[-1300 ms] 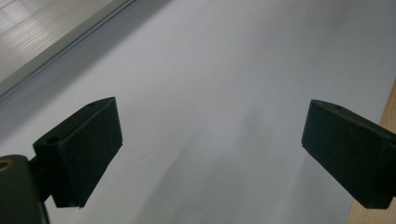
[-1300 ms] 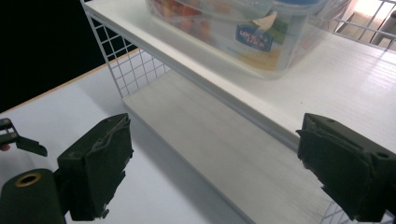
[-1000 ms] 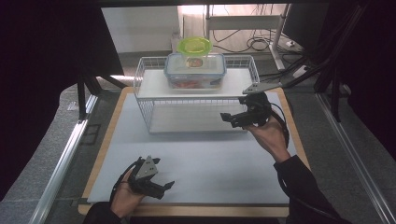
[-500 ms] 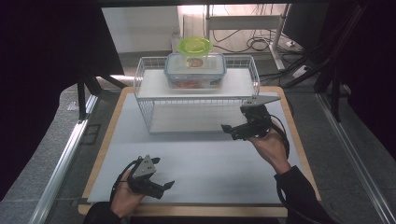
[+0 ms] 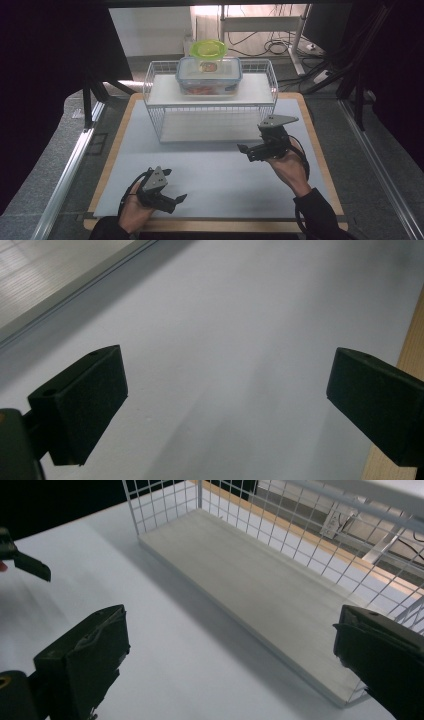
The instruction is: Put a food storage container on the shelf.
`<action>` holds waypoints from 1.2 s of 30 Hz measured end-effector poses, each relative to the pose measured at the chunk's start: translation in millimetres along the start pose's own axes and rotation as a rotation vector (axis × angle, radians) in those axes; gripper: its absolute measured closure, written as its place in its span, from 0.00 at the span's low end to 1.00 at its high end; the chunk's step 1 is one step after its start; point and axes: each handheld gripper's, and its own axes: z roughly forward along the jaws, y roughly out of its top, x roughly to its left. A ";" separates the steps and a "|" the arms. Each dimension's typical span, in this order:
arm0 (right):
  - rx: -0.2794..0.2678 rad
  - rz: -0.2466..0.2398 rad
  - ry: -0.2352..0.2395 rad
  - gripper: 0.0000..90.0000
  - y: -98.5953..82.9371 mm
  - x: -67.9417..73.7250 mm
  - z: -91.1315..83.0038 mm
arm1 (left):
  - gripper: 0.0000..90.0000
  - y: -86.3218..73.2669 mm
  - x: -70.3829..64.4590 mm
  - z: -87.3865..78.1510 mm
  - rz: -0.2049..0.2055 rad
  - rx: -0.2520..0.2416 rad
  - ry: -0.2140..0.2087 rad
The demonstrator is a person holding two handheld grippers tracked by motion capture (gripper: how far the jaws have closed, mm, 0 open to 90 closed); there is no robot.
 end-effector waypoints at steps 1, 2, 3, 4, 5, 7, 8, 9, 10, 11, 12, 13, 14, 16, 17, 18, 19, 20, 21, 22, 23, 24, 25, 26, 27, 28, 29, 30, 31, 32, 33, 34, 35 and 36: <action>-0.001 0.000 0.001 0.00 -2.6 0.9 0.3 | 0.03 0.0 -0.1 0.2 0.001 0.001 0.001; -0.002 0.001 0.002 0.00 -5.6 1.7 0.5 | 0.03 0.0 -0.3 0.3 0.002 0.003 0.002; -0.001 0.003 0.005 0.00 -8.7 2.3 0.8 | 0.03 0.0 -0.4 0.5 0.003 0.003 0.001; -0.002 0.006 0.007 0.00 -12.0 3.0 1.0 | 0.03 0.0 -0.5 0.6 0.004 0.004 0.001; -0.001 0.004 0.010 0.00 -15.4 3.4 1.5 | 0.03 0.0 -0.6 0.7 0.005 0.004 0.001; 0.010 0.006 0.013 0.00 -22.0 4.4 3.1 | 0.03 0.0 -0.8 0.9 0.006 0.005 0.001; 0.015 0.007 0.015 0.00 -25.1 4.7 3.8 | 0.03 -0.1 -1.0 0.8 0.006 0.005 0.001; 0.018 0.009 0.016 0.00 -28.1 4.8 4.2 | 0.03 0.0 -1.0 0.8 0.006 0.004 0.001; 0.020 0.013 0.018 0.00 -30.8 4.9 4.5 | 0.03 0.0 -1.0 0.7 0.007 0.004 0.001; 0.022 0.018 0.019 0.00 -33.4 5.1 4.6 | 0.03 -0.1 -1.2 0.7 0.002 0.003 0.001; 0.022 0.020 0.019 0.00 -35.8 5.4 4.6 | 0.03 -0.2 -1.1 0.7 0.004 0.003 0.001; 0.023 0.022 0.018 0.00 -38.2 6.0 4.2 | 0.03 -0.2 -1.0 0.7 0.004 0.002 0.001; 0.024 0.025 0.018 0.00 -40.5 6.6 3.6 | 0.03 -0.2 -0.8 0.6 0.005 0.002 0.001; 0.027 0.029 0.016 0.00 -45.0 8.2 2.3 | 0.03 -0.2 -0.7 0.3 0.005 0.000 0.000; 0.029 0.031 0.016 0.00 -47.1 9.3 1.7 | 0.03 -0.2 -0.5 0.2 0.006 0.001 0.000; 0.030 0.030 0.016 0.00 -49.2 10.1 1.1 | 0.03 -0.3 -0.5 0.3 0.005 0.001 -0.001; 0.031 0.030 0.013 0.00 -51.1 11.4 0.5 | 0.03 -0.2 -0.5 0.2 0.005 0.000 -0.001; 0.035 0.027 0.010 0.00 -53.0 12.4 -0.2 | 0.03 -0.3 -0.6 0.2 0.005 0.000 0.000; 0.036 0.027 0.009 0.00 -54.7 13.5 -1.1 | 0.03 -0.3 -0.6 0.2 0.003 -0.002 -0.001; 0.035 0.025 0.009 0.00 -56.2 14.2 -2.0 | 0.03 -0.2 -0.4 0.1 0.006 0.000 0.000; 0.037 0.025 0.008 0.00 -57.8 15.1 -2.9 | 0.03 -0.3 -0.4 0.1 0.006 0.001 0.000; 0.036 0.024 0.007 0.00 -59.5 16.0 -3.5 | 0.03 -0.3 -0.5 0.2 0.004 0.000 0.000; 0.036 0.023 0.003 0.00 -61.1 17.0 -4.3 | 0.03 -0.3 -0.7 0.3 0.003 0.000 -0.001; 0.036 0.020 0.003 0.00 -62.8 17.8 -5.0 | 0.03 -0.2 -0.8 0.4 0.002 -0.001 -0.001; 0.038 0.020 0.000 0.00 -64.5 18.6 -5.5 | 0.03 -0.2 -0.9 0.4 0.003 -0.001 -0.001; 0.041 0.018 -0.002 0.00 -66.3 19.3 -6.1 | 0.03 -0.2 -0.9 0.4 0.003 0.000 -0.001; 0.044 0.019 -0.004 0.00 -68.1 19.9 -6.8 | 0.03 -0.2 -0.9 0.5 0.003 0.000 0.000; 0.047 0.020 -0.006 0.00 -69.9 20.4 -7.3 | 0.03 -0.3 -0.9 0.5 0.003 0.000 -0.001; 0.048 0.022 -0.009 0.00 -71.6 20.9 -7.9 | 0.03 -0.3 -1.0 0.6 0.003 0.001 0.000; 0.047 0.025 -0.011 0.00 -73.3 21.5 -8.6 | 0.03 -0.3 -1.0 0.5 0.003 0.001 0.000; 0.047 0.027 -0.011 0.00 -75.0 22.1 -9.3 | 0.03 -0.2 -1.0 0.5 0.003 0.000 0.000; 0.047 0.028 -0.013 0.00 -76.6 22.6 -9.9 | 0.03 -0.2 -1.0 0.5 0.003 0.000 -0.001; 0.047 0.030 -0.016 0.00 -78.0 23.5 -10.7 | 0.03 -0.3 -1.1 0.6 0.002 0.001 0.000; 0.046 0.029 -0.019 0.00 -79.5 24.2 -11.5 | 0.03 -0.2 -0.9 0.6 0.007 0.002 0.001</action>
